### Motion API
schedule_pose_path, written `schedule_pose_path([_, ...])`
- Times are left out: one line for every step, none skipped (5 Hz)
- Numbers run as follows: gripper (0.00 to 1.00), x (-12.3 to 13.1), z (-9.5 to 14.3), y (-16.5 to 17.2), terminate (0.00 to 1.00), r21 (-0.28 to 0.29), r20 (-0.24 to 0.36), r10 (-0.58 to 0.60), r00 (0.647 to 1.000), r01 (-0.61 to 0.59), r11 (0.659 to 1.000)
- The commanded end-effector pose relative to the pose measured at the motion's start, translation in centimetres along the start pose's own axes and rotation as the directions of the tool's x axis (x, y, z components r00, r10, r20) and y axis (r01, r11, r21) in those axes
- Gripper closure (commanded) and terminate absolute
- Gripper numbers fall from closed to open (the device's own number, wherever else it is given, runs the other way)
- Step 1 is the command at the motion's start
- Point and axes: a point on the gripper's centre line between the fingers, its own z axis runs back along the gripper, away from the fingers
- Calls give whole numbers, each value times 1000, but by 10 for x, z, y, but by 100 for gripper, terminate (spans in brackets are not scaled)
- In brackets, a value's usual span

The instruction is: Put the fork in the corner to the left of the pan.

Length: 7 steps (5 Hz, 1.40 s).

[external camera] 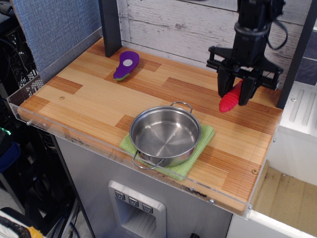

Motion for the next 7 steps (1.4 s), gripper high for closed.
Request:
schedule_pose_path([100, -21, 103, 33, 0, -63, 185, 12, 983, 0, 998])
schedule_pose_path([100, -56, 118, 75, 0, -21, 174, 72, 982, -69, 997])
schedule_pose_path([100, -99, 119, 116, 0, 37, 136, 130, 982, -136, 990])
schedule_pose_path([100, -131, 114, 158, 0, 86, 117, 179, 977, -190, 978])
schedule_pose_path([100, -151, 100, 205, 0, 120, 92, 223, 970, -233, 965])
schedule_pose_path([100, -151, 82, 251, 0, 155, 71, 250, 966, -258, 953])
schedule_pose_path([100, -140, 66, 280, 0, 171, 64, 267, 962, -274, 946])
